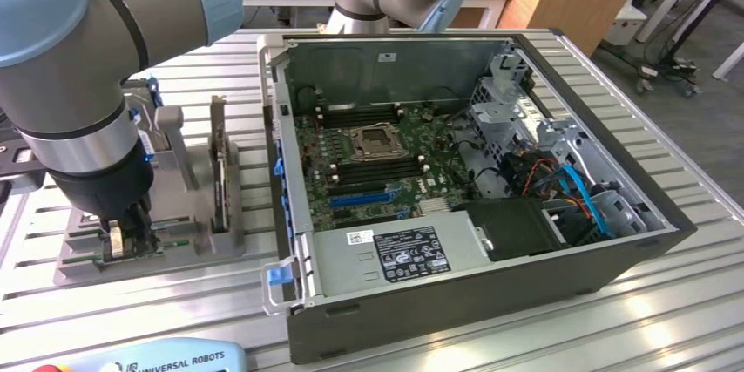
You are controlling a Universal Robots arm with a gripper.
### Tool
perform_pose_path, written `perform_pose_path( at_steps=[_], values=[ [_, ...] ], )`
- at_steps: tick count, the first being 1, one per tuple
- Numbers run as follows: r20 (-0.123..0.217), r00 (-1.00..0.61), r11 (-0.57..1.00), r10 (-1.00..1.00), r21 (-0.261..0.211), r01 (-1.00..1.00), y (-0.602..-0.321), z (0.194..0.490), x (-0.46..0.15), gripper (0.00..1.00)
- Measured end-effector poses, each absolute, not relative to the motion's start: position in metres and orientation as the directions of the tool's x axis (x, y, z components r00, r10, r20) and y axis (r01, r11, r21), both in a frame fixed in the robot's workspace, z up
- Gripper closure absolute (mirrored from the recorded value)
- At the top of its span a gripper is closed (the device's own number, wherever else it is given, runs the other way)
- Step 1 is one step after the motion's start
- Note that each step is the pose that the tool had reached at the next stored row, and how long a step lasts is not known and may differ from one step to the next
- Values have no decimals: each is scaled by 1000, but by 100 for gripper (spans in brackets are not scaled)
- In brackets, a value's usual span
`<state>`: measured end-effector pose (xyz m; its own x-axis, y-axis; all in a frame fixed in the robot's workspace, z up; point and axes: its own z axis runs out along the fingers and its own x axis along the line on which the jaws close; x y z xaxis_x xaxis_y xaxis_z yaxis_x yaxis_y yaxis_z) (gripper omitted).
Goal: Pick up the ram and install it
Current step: 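Pick up the ram and move it above insertion slot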
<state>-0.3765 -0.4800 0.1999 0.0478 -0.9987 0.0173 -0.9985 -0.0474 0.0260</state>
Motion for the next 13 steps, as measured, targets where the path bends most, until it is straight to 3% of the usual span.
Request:
perform_pose_path(
  at_steps=[13],
  values=[
    [17, 10, -10, -1000, 26, -1000, -480, 200, -377, 88]
  ],
)
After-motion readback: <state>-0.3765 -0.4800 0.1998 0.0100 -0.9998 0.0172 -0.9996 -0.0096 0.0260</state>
